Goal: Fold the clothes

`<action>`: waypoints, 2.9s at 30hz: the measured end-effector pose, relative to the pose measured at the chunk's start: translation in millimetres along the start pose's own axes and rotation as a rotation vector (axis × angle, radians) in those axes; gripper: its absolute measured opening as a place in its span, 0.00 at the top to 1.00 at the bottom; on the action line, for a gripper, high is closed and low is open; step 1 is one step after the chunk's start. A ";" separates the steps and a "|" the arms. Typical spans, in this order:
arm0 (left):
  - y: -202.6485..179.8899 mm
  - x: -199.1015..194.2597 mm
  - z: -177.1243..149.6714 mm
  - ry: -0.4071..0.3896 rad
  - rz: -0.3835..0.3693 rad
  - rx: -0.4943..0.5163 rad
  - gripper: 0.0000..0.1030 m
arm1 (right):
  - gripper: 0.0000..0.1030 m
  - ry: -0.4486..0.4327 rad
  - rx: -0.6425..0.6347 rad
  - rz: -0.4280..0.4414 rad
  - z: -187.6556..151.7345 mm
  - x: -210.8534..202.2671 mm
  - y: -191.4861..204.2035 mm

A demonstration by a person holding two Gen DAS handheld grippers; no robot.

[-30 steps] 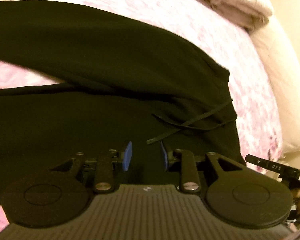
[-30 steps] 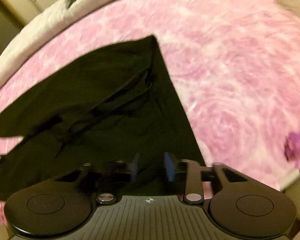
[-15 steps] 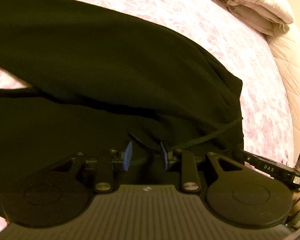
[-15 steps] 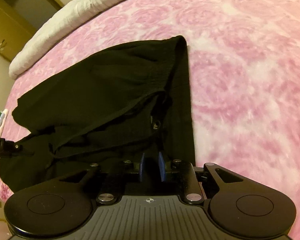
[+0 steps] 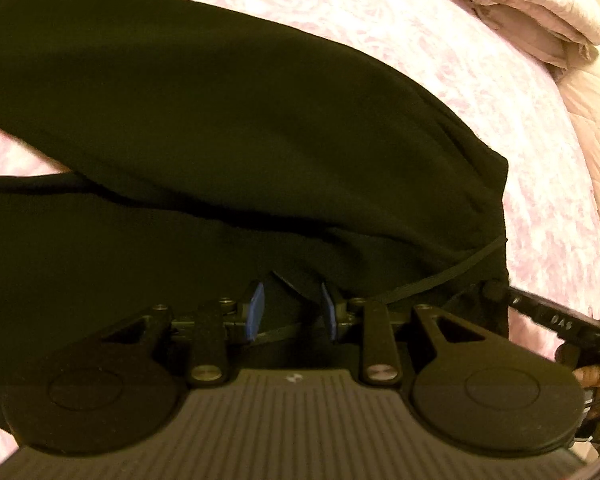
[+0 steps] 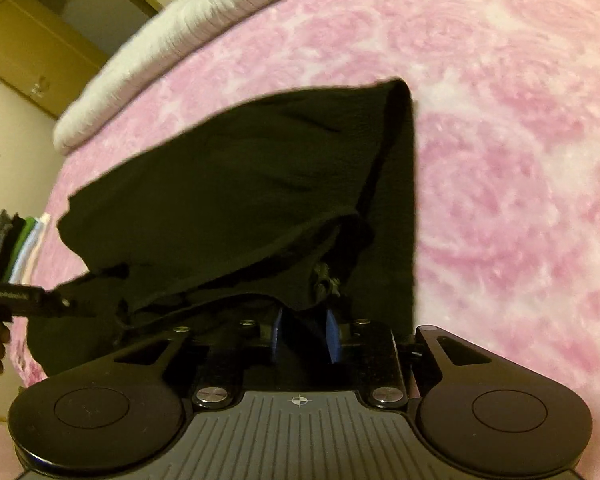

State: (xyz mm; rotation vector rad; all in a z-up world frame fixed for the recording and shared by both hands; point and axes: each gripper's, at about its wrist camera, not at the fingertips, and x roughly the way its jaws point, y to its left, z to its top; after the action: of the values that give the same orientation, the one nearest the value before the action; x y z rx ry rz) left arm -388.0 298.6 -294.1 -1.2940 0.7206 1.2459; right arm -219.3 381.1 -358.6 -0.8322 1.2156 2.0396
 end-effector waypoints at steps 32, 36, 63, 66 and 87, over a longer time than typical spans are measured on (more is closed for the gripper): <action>2.9 -3.4 -36.1 -0.003 0.049 -0.086 0.75 | 0.60 0.060 0.200 -0.109 -41.2 -75.1 -6.4; 10.9 -7.8 -43.3 0.014 0.055 -0.115 0.75 | 0.60 0.147 0.169 -0.084 -67.4 -74.3 4.3; 108.7 -27.8 -106.1 0.036 0.234 -0.186 0.76 | 0.83 0.122 0.021 -0.470 -97.5 -38.5 90.5; 126.0 -38.3 -105.4 0.078 0.257 -0.148 0.76 | 0.83 0.121 0.082 -0.596 -111.6 -34.8 115.3; 133.6 -230.7 -83.8 -0.149 0.263 0.065 0.66 | 0.34 -0.011 0.094 -0.454 -103.7 -73.5 350.0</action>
State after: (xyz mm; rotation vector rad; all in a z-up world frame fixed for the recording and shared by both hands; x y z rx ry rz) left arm -551.4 135.6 -136.3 -1.0650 0.8359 1.5010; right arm -420.7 138.1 -161.1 -0.9502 0.9982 1.6075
